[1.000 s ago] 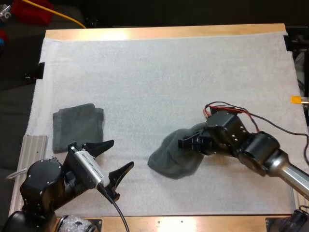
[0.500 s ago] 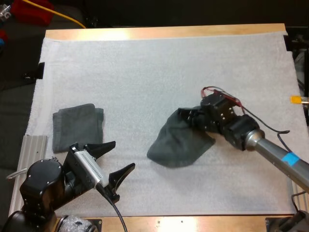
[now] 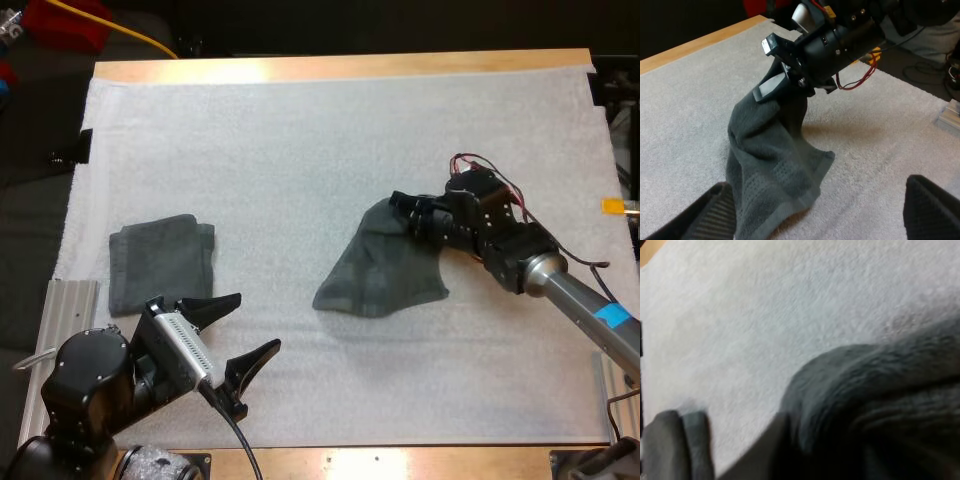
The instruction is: Pick towel from pile, fold and stack
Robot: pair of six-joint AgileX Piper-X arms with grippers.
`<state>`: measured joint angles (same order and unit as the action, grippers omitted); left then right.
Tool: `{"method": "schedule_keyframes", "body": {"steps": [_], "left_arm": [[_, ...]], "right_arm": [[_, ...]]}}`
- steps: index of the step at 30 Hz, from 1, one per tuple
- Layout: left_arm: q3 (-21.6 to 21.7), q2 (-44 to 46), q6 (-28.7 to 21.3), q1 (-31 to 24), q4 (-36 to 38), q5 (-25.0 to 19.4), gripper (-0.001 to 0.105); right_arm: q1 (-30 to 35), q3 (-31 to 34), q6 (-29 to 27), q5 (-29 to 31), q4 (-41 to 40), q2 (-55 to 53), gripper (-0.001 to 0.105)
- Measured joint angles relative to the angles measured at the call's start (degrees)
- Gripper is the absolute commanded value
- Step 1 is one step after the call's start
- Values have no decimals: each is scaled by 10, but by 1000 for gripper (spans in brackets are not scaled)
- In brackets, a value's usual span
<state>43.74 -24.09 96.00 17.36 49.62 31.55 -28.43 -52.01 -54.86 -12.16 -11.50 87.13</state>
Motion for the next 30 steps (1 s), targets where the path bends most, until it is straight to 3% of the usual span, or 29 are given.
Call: {"method": "schedule_keyframes", "body": {"steps": [1, 3, 11, 17, 30], "left_arm": [[0, 0, 0, 0, 0, 0, 67], [0, 0, 0, 0, 0, 0, 67], [0, 0, 0, 0, 0, 0, 67], [0, 0, 0, 0, 0, 0, 67], [0, 0, 11, 0, 0, 0, 67]], "right_arm": [[0, 0, -1, -10, 1, 0, 68], [0, 0, -15, -36, 1, 0, 75], [0, 0, -78, -64, -82, -32, 75], [0, 0, -136, -54, -178, -84, 75], [0, 9, -190, -3, -346, -160, 75]]}}
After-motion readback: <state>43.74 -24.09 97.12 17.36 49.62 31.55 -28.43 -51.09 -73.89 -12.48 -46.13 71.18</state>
